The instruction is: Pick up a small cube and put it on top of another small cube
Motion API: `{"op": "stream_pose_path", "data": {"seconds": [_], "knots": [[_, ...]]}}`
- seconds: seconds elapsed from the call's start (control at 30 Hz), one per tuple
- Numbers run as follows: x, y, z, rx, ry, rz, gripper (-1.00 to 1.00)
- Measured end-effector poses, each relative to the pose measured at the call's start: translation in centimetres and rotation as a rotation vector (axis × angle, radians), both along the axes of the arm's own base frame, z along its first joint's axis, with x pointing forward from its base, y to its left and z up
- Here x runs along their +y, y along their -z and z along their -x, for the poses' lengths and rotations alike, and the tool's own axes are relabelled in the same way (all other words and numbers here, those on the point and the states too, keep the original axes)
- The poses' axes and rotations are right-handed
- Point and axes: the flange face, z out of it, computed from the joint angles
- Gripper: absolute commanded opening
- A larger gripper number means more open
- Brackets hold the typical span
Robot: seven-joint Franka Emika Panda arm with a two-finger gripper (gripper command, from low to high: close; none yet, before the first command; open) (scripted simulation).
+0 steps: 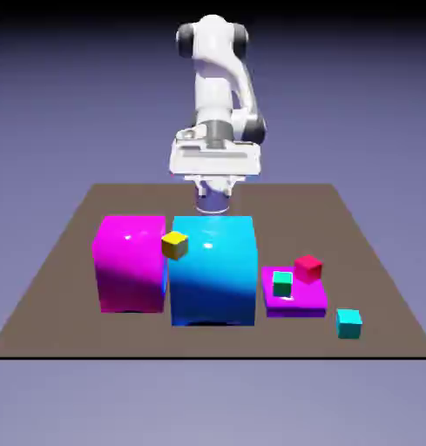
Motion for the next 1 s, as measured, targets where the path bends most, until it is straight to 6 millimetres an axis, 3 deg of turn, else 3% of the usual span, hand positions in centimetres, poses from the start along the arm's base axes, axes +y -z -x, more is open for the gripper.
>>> {"op": "stream_pose_path", "data": {"seconds": [0.27,0.5,0.77,1.0], "knots": [[6.8,5.7,-6.0,0.283,-0.015,0.028,0.0],[13.5,12.0,-9.3,0.514,-0.017,0.043,0.0],[20.7,18.8,-11.0,0.751,0.006,0.041,0.0],[26.7,23.3,-11.3,0.933,0.042,0.019,0.0]]}}
